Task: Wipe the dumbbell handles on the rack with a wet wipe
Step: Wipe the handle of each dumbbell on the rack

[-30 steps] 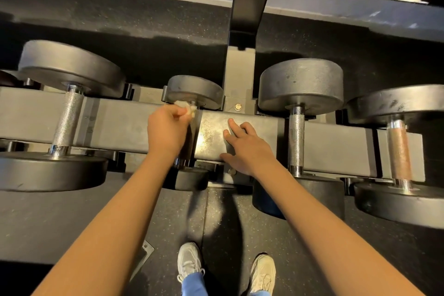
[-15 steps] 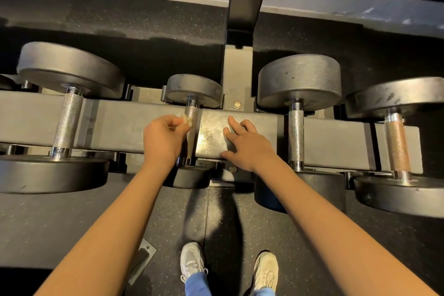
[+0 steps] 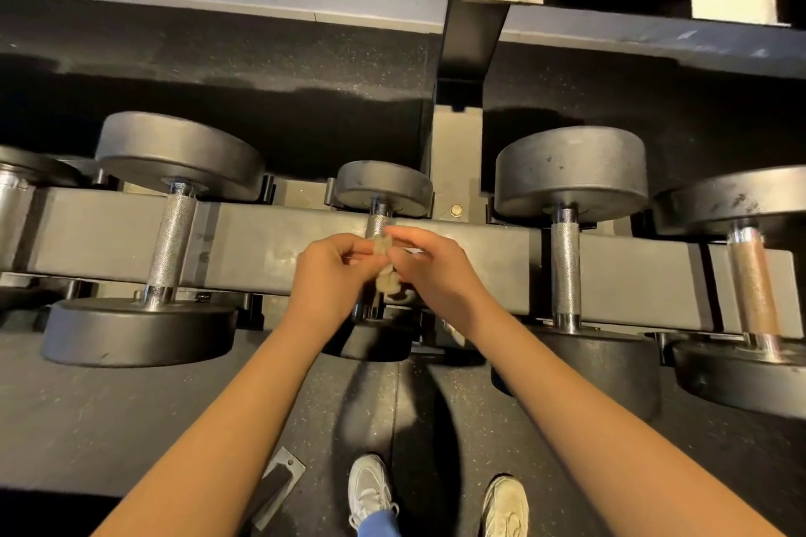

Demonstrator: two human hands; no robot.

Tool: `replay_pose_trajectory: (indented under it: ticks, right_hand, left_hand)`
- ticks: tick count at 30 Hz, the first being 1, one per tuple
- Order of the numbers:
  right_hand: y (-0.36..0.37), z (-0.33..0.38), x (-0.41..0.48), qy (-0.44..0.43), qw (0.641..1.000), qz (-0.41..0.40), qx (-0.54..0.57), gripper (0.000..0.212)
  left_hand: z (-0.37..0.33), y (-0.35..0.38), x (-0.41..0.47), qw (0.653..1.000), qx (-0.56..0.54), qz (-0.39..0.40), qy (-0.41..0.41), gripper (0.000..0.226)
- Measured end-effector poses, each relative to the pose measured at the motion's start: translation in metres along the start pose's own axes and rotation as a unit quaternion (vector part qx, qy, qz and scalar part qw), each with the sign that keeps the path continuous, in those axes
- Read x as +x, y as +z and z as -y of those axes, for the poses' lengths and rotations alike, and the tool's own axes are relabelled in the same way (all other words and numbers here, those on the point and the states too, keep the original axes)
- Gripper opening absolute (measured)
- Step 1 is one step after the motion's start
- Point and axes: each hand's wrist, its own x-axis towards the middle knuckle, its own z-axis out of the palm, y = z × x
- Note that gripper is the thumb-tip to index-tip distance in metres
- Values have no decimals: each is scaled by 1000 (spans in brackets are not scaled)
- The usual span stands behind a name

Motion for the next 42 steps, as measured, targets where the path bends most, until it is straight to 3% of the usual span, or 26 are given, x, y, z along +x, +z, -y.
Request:
replay_pose_trajectory:
  ticks: [8, 10, 12, 14, 18, 22, 24, 30, 33, 38, 42]
  right_hand:
    - [18, 13, 15, 24, 984, -72, 163, 21]
    - [23, 15, 23, 32, 977, -151, 144, 11]
    - [28, 14, 33, 36, 966, -241, 81, 13]
    - [38, 8, 39, 17, 959, -282, 13, 12]
    - [56, -2, 31, -60, 959, -259, -104, 19]
    - [52, -11, 19, -46, 966, -205, -153, 16]
    - [49, -14, 21, -55, 959, -216, -176, 17]
    - [54, -6, 48, -67, 935, -341, -68, 10]
    - [56, -15, 35, -31, 946, -321, -37, 12]
    - [49, -26, 8, -10, 973, -216, -86, 6]
    - [48, -15, 32, -11, 956, -287, -69, 8]
  left_hand:
    - [-3, -21, 13, 1000, -6, 24, 15, 18]
    - [-7, -26, 22, 999, 28, -20, 42, 23]
    - [-12, -31, 36, 990, 92, -50, 97, 34]
    - [-15, -32, 50, 985, 116, -22, 126, 41]
    - [-7, -28, 62, 981, 142, 20, 129, 41]
    - [-5, -30, 61, 985, 114, 27, 124, 40]
    - [-6, -32, 63, 988, 99, 33, 114, 40]
    - [-4, -35, 63, 989, 82, 40, 113, 41]
    - [-2, -34, 64, 991, 62, 42, 108, 41]
    - [-4, -33, 63, 994, 39, 50, 91, 41]
    - [-6, -35, 62, 994, 28, 58, 84, 41]
